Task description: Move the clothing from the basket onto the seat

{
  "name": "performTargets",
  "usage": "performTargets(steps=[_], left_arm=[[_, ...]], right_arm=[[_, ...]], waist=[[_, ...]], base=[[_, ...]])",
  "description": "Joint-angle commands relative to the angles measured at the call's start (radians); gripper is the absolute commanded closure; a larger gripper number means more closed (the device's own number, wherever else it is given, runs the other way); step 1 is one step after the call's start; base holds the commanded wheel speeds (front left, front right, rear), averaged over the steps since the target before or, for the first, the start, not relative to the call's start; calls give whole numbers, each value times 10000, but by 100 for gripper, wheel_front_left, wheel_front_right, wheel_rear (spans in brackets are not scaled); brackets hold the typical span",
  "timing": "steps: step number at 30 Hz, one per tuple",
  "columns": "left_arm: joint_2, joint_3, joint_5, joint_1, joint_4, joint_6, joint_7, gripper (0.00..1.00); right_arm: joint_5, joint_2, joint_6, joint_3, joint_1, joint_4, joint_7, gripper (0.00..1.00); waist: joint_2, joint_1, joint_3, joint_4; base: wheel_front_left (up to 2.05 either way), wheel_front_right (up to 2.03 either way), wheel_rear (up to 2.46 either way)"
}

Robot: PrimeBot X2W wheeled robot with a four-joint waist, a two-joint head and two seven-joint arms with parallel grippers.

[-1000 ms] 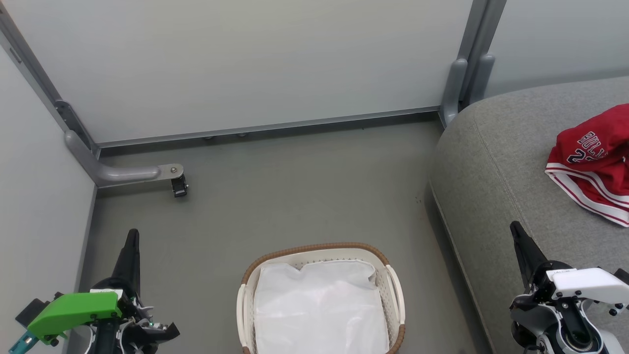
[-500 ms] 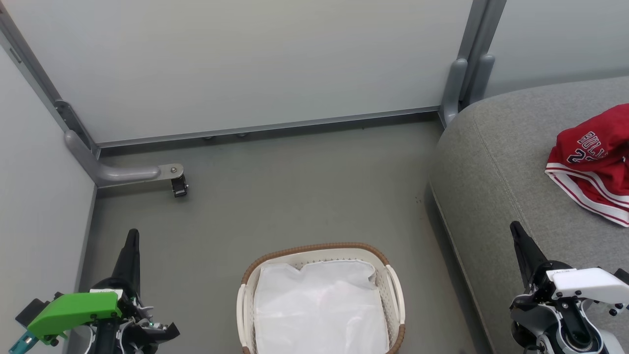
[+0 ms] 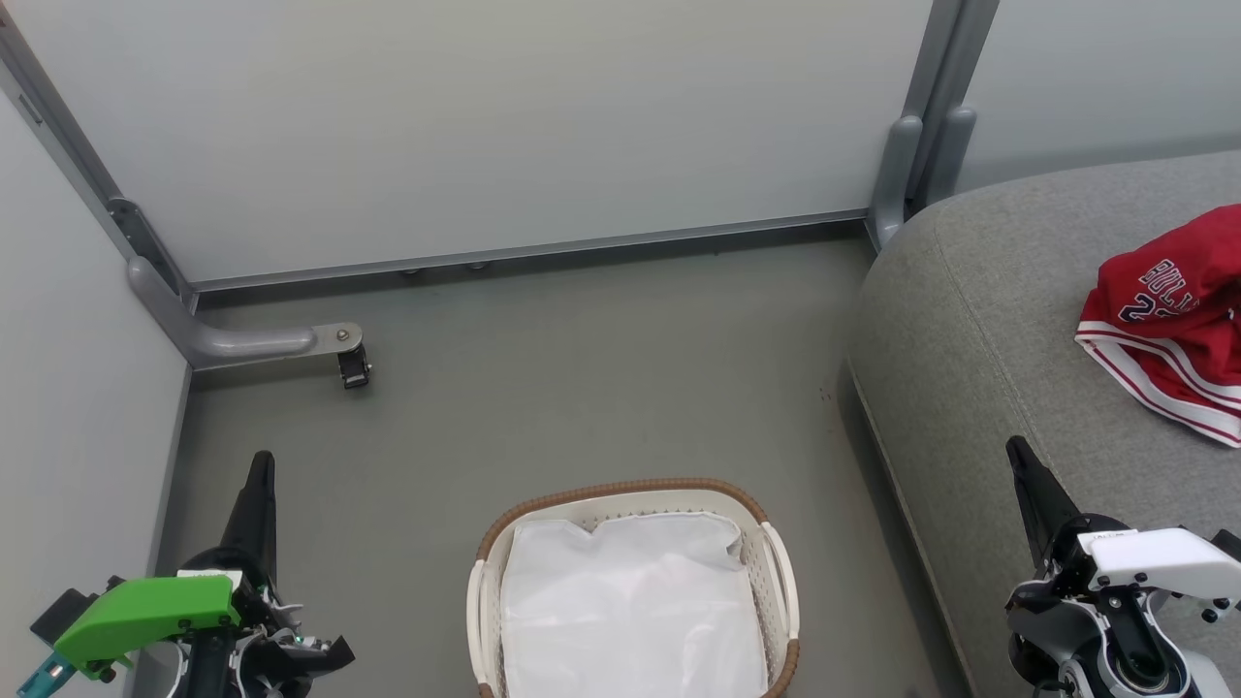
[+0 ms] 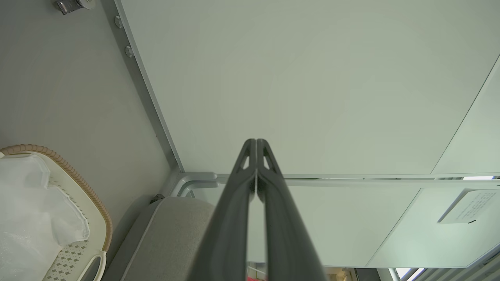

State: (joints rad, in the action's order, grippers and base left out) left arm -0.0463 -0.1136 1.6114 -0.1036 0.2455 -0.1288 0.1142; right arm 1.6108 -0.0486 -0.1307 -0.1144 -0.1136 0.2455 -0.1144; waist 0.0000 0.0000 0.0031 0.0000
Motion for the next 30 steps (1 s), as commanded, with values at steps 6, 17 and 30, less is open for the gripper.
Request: performTargets(steps=[6, 17, 30], left_arm=[[-73, -19, 30, -110, -17, -52, 36, 100], [-73, -19, 30, -110, -17, -52, 35, 100], [-73, -20, 30, -110, -18, -53, 35, 100]], right_arm=[[38, -27, 0, -21, 104, -38, -31, 100], [39, -27, 0, -20, 104, -38, -30, 100], [40, -27, 0, -19, 104, -37, -30, 100]], waist=[[0, 0, 0, 0], [0, 0, 0, 0], [0, 0, 0, 0]], base=[[0, 0, 0], [0, 0, 0], [0, 0, 0]])
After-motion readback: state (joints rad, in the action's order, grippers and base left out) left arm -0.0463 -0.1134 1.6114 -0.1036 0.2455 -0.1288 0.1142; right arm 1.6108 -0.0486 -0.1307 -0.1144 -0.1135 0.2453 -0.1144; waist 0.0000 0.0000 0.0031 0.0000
